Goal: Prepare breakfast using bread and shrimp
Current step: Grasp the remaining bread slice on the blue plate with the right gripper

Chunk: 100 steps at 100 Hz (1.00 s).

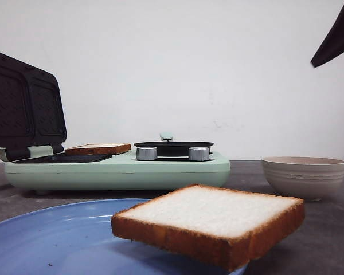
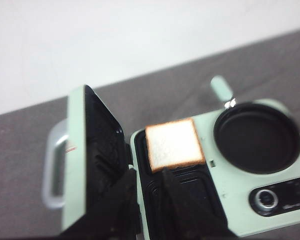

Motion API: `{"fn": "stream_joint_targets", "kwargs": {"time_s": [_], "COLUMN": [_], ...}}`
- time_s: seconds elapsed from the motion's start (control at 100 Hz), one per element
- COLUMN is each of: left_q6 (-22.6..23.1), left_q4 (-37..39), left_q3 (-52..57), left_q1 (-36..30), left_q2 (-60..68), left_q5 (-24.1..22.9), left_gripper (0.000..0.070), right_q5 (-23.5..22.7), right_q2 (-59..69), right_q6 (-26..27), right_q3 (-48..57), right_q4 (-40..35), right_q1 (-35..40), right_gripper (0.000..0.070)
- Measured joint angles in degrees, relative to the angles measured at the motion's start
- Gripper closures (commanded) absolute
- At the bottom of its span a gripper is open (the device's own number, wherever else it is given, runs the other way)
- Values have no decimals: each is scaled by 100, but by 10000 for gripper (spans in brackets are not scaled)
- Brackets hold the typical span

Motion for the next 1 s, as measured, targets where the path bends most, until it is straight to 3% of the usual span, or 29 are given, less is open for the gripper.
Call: {"fn": "stream_joint_targets", "kwargs": {"time_s": [0.19,0.31,0.57,1.0], "left_q6": [-315,-420,-485,-496], "left_q4": [-197,-210,-223,-614], "left_q3": [-629,-1255,-1786,-1878], "left_q1": [-46,-46,-46,-48], "left_q2": [-1373,-2236,-3543,-3648], "left_q5": [166,166,164,619], "left_gripper": [690,690,690,690], "right_q5": [-999,-1340,-1493,-1932], "right_q2": [837,1298,1943,2973], "right_q6": [251,343,380,389], "right_q3": [2,2,0,2], "right_q4": [44,63,-223,-168], "right_q1": [0,0,0,149], "right_gripper": [203,195,162,162]}}
